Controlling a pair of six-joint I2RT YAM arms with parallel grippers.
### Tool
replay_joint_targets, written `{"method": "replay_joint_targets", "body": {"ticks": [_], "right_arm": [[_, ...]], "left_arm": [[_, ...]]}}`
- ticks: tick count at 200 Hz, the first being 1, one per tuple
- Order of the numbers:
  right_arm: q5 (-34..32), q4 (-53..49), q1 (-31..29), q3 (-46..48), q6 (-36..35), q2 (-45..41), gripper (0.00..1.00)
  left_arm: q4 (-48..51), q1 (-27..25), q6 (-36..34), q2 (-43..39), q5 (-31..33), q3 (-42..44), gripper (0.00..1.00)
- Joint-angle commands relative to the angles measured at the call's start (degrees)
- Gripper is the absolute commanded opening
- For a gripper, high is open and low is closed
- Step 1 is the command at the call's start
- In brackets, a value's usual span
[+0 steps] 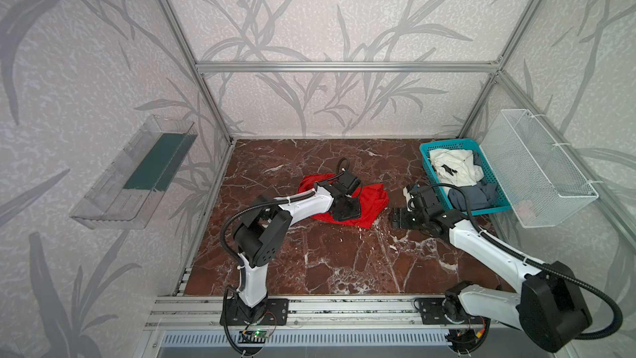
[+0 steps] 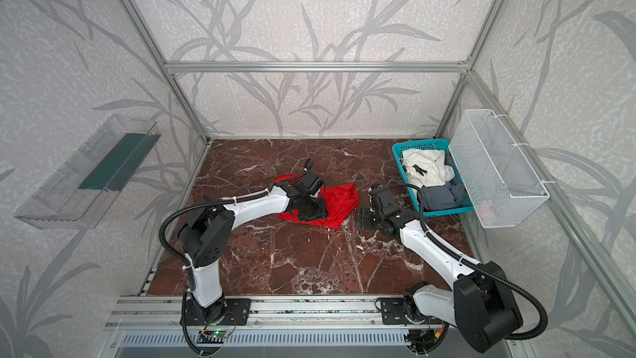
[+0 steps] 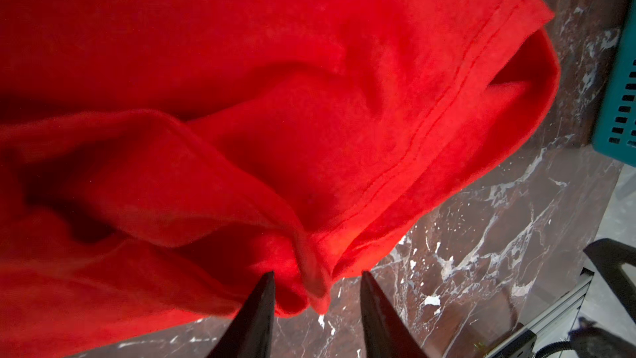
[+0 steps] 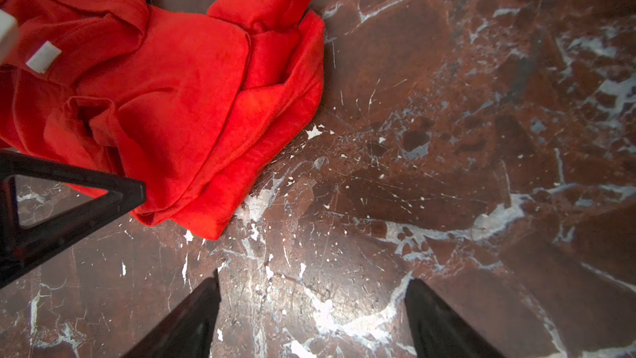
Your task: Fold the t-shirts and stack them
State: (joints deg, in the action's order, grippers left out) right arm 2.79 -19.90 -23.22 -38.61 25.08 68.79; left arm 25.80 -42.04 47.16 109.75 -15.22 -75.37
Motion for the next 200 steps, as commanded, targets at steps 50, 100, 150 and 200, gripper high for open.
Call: {"method": "replay_joint_targets", "body": {"ticks": [50,100,150,200], "right_arm": [[1.08,-0.34,1.51,1.54,-0.73,-4.58,0.85],[1.11,-1.66,1.9,0.86,-0.73,-6.88,0.85],[-0.3,-4.83,2.44,-0.6,-0.73,-10.22,0.85],[-1.03,-8.01,2.74,-2.08,-1.56,-14.83,0.85]], "left_arm": [[2.8,-1.6,3.02,1.85,2.25,-2.43,0.1],[7.93,0.27,-4.06,-2.6,5.62,-15.02,0.0],[21.48,3.62,-16.64,12.52,4.76,-67.16,0.0],[24.57,6.74,-19.16,10.9,-4.58,-89.42,0.0]]}}
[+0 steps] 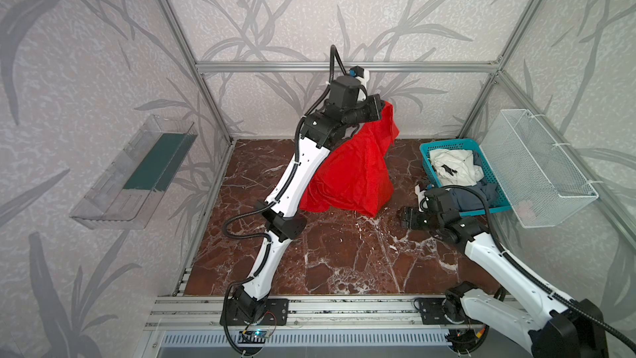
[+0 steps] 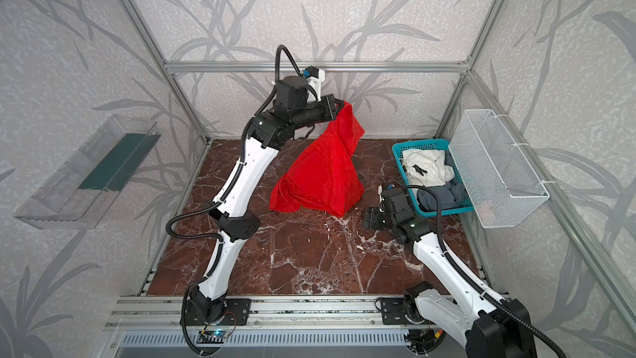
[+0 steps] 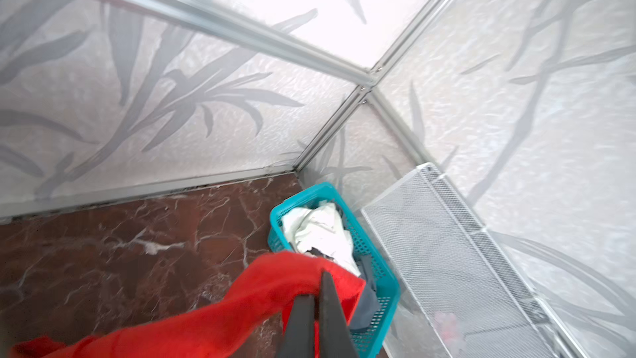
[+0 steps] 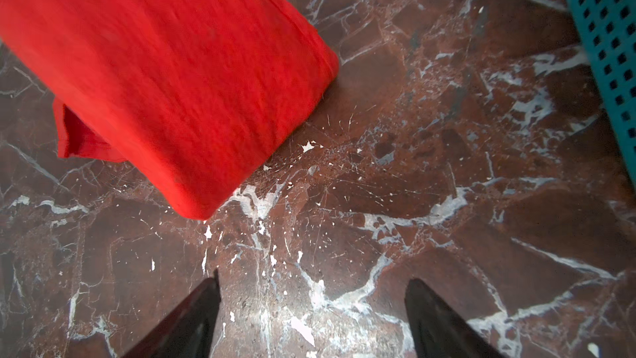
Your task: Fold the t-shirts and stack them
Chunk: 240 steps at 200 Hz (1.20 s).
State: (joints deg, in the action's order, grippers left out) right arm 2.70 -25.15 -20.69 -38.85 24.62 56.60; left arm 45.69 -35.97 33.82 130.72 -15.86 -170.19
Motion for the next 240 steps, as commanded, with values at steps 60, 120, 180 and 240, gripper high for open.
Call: {"method": "replay_joint_targets", "body": {"ticks": [60,120,180,240], "right_arm": [[2.47,1.1,-0.25,-0.74,-1.73,0.31,0.85],[2.35,8.05,-6.48,-4.09,-1.24,14.78,0.85],[5.07,10.47,-13.95,-12.86,-0.8,31.74,0.81],[6.86,14.51,-18.83,-14.35,-0.35,34.95,0.61]], "left_arm": [[-7.77,13.7,2.25,-59.57,32.64,80.87,0.0],[-9.72,17.95,17.92,-78.51,26.34,123.59,0.0],[-7.7,17.95,20.32,-87.53,26.22,132.84,0.0],[-8.86,17.94,19.01,-85.98,25.76,132.85,0.0]]}}
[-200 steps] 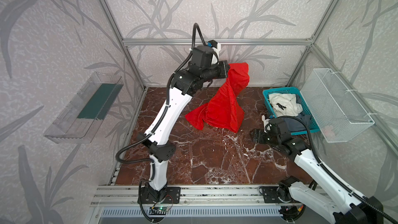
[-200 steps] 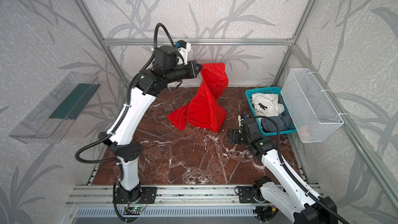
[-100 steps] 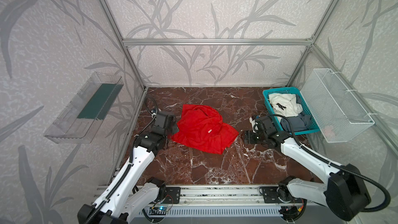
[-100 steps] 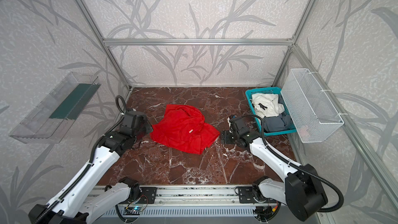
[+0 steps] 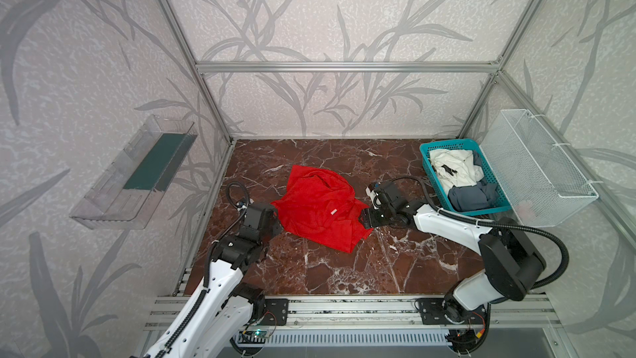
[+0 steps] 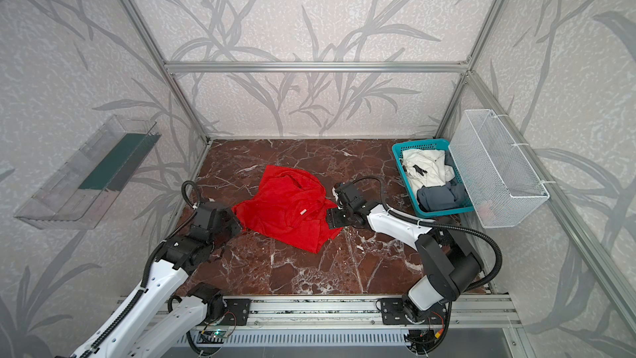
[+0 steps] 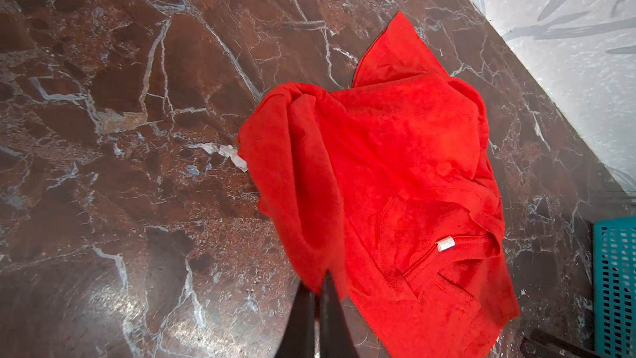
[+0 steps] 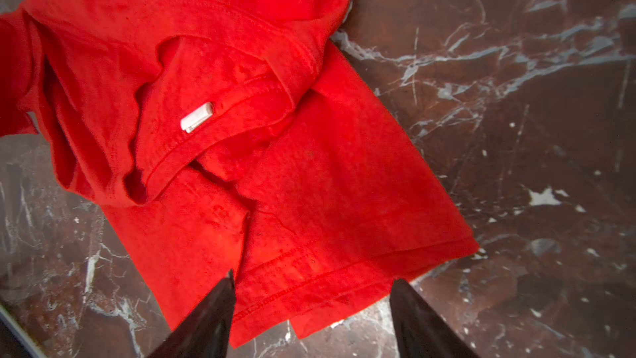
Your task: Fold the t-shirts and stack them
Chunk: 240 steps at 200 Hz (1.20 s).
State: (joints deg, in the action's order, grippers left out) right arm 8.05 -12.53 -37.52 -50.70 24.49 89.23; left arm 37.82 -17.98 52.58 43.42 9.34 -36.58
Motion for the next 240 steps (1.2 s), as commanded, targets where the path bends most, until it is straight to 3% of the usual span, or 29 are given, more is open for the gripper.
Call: {"method": "replay_joint_targets", "body": {"ticks": [1,28,88,108,162,187,199,240], "right_arm": [[1.52,1.9,-2.16,-2.84,-0.23,2.54,0.6],[3.0,1.81,-3.5,-5.97,-0.06,7.35,0.46],[3.51,3.57,-4.84,-8.31,0.91,13.35,0.41],[3.64,3.4,-5.01,-9.11,0.82,14.18,0.35],[4.16,2.81,-5.26,-10.59,0.39,14.96,0.27],[4.25,2.26,-5.63,-11.27,0.32,15.29,0.12],[4.25,1.86,-5.72,-11.53,0.25,14.97,0.0],[3.52,-1.27,-5.52,-11.34,-0.79,7.05,0.0]], "left_arm": [[-1.08,0.0,0.34,1.41,0.53,-0.72,0.0],[-1.29,0.01,0.77,1.93,-0.2,-1.08,0.0],[-0.79,0.05,0.25,0.42,0.81,-1.04,0.0],[-0.93,0.04,0.34,0.68,0.47,-0.95,0.0],[-0.77,0.04,0.77,-0.25,0.12,-0.25,0.0],[-0.76,0.03,0.82,-0.68,0.15,0.08,0.0],[-0.91,0.05,0.95,-0.73,0.08,0.11,0.0],[-0.33,0.09,-2.14,-0.56,1.53,-3.46,0.0]]}}
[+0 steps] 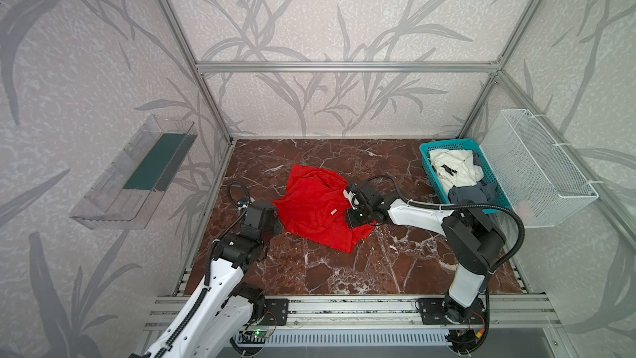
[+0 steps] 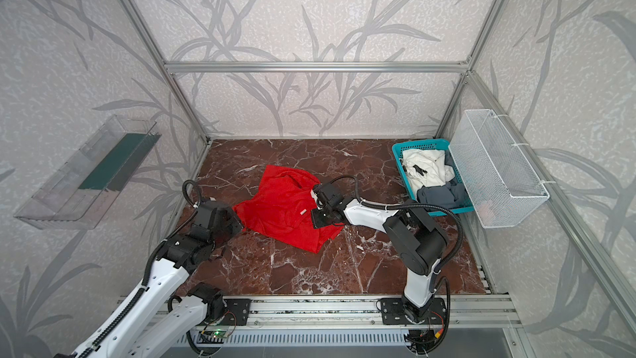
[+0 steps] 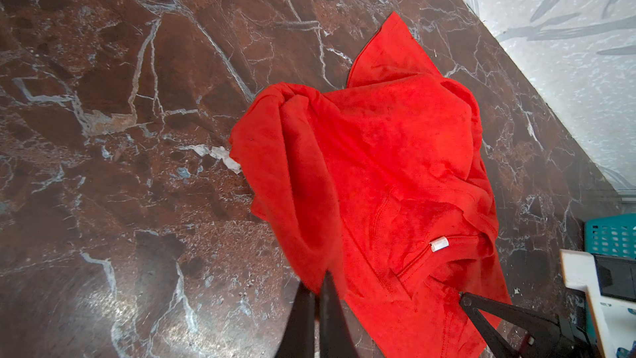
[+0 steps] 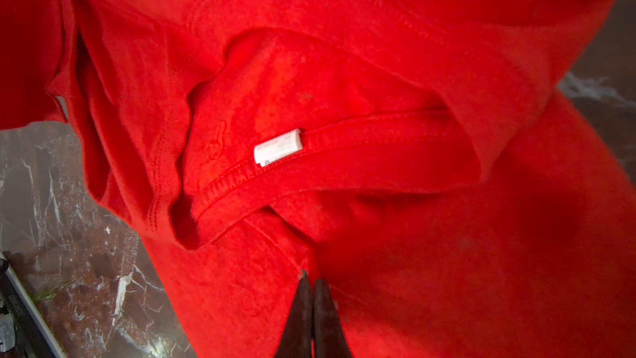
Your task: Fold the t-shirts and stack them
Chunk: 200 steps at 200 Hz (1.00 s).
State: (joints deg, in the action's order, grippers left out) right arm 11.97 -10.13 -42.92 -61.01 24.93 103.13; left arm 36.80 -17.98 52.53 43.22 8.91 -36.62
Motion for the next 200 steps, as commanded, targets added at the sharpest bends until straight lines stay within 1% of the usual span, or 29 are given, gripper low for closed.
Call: {"method": "replay_joint_targets", "body": {"ticks": [1,22,35,49,64,80,88,97,102,110,122,135,141,164,171,180,187,200], "right_arm": [[-0.46,-3.85,-0.09,-1.03,-1.25,-7.44,0.0],[-2.6,-6.76,1.21,-1.38,-2.26,-18.49,0.0],[-4.55,-8.7,3.12,-2.06,-3.78,-25.7,0.0],[-4.76,-13.07,7.38,-4.96,-5.22,-32.66,0.0],[-4.95,-18.68,12.89,-9.73,-6.94,-37.39,0.0],[-6.5,-22.66,18.26,-16.14,-9.31,-38.99,0.0],[-8.33,-25.81,21.52,-20.35,-10.38,-37.92,0.0],[-9.48,-27.81,24.78,-23.45,-10.61,-35.88,0.0],[-10.14,-28.93,26.44,-24.94,-10.6,-34.73,0.0],[-11.53,-31.37,28.46,-27.33,-10.74,-32.65,0.0],[-12.57,-34.14,28.77,-29.11,-11.72,-31.6,0.0],[-10.17,-34.01,28.69,-27.53,-11.56,-33.71,0.0],[-8.92,-32.68,28.66,-25.51,-10.93,-35.58,0.0],[-5.55,-30.49,28.66,-22.03,-10.49,-40.03,0.0],[-4.07,-30.1,28.68,-21.78,-10.65,-40.45,0.0],[-1.06,-28.96,28.66,-22.03,-10.81,-40.57,0.0],[1.07,-27.58,28.68,-22.4,-10.78,-40.54,0.0],[2.89,-25.84,28.68,-24.65,-10.19,-39.56,0.0]], "left_arm": [[0.8,0.11,-2.4,-0.3,2.07,-3.66,0.0],[2.68,0.37,-8.93,1.94,5.86,-12.0,0.0],[2.95,0.65,-13.4,4.52,7.31,-17.82,0.0],[2.52,0.9,-17.77,7.39,9.31,-23.45,0.0],[2.02,1.71,-20.49,10.31,12.95,-29.48,0.0],[1.38,3.74,-20.95,13.2,17.55,-35.24,0.0],[1.71,5.91,-19.52,15.1,20.1,-37.42,0.0],[2.31,9.36,-17.16,17.57,20.61,-38.61,0.0],[3.0,11.43,-15.83,19.1,19.42,-39.1,0.0],[4.85,14.55,-13.84,22.27,15.34,-39.69,0.0],[7.67,17.31,-10.83,26.64,7.84,-39.59,0.0],[9.27,17.63,-11.29,29.22,-1.67,-38.42,0.0],[8.91,17.36,-11.48,29.48,-4.62,-37.4,0.0],[0.4,16.9,-12.51,25.49,-17.01,-30.66,0.0],[-1.23,16.84,-12.72,24.44,-19.1,-30.33,0.0],[-1.33,16.67,-14.01,23.87,-20.51,-32.1,0.0],[0.03,16.53,-15.52,23.93,-20.43,-34.88,0.0],[2.47,16.51,-18.98,25.0,-19.53,-40.78,0.0]]}}
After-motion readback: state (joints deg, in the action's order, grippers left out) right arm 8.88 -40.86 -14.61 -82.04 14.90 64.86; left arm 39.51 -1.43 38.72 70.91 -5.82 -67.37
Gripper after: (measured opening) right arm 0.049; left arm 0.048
